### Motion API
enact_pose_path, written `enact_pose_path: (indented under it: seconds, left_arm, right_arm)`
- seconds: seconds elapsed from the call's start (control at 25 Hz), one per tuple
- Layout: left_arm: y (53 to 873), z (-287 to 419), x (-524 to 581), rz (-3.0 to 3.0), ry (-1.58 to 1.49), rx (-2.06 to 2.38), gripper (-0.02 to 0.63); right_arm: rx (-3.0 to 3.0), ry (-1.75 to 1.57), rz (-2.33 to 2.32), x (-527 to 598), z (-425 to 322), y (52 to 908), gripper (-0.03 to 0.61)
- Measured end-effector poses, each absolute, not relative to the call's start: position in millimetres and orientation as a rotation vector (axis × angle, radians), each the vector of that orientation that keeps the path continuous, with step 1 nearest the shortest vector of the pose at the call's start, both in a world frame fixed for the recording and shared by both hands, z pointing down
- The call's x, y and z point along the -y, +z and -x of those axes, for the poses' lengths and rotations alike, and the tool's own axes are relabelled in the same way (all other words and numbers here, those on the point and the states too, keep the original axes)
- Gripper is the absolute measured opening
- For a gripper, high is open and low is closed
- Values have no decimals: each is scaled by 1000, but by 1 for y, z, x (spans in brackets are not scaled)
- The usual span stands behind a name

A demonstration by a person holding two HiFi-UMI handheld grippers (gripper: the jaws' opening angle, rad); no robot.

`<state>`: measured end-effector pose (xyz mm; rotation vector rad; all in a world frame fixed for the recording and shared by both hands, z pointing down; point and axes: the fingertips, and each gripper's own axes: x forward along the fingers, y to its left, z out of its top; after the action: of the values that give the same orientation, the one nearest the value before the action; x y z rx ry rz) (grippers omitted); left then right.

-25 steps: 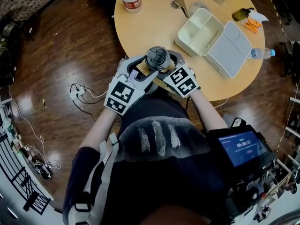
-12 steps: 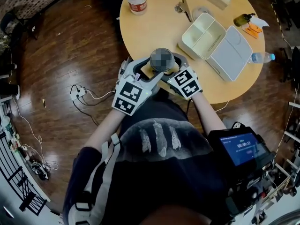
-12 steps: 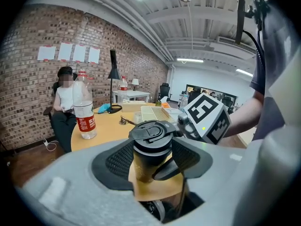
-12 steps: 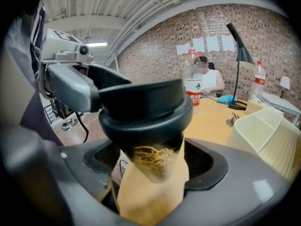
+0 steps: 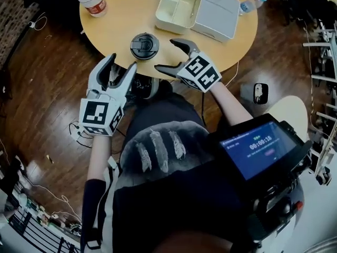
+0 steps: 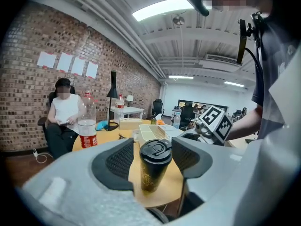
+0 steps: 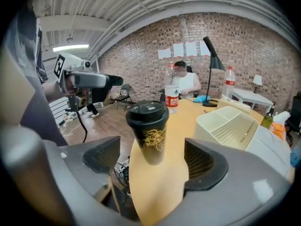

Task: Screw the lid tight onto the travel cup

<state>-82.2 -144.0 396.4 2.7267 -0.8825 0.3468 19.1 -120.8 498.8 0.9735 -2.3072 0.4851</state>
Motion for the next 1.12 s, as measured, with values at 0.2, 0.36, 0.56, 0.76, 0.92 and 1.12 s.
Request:
enact_pose_path:
  seconds: [0.2,0.36,0.56,0.76,0.92,1.12]
  left_arm:
    - [380,87,133,-2780,196,716,249]
    - [376,87,117,-2841,237,650,2]
    - [377,77,89,-2904,388,682,2]
    - [381,62,50,-2891,490,719,3]
    - [360,57,27,-2902,448,891,3]
    - [329,39,-11,-2940,412,1028,2]
  right_arm:
    - [2254,390,-1169,113,-29,463,325]
    - [2308,381,-1208,96,-20,440,11]
    - [2443,323,-1167,69,-11,408,6]
    - [2573,302,-1143,36,-17,388,6]
    - [2675,228,-1049,11,-24,374,6]
    - [2745,239,-1035,-30,-53,367,6]
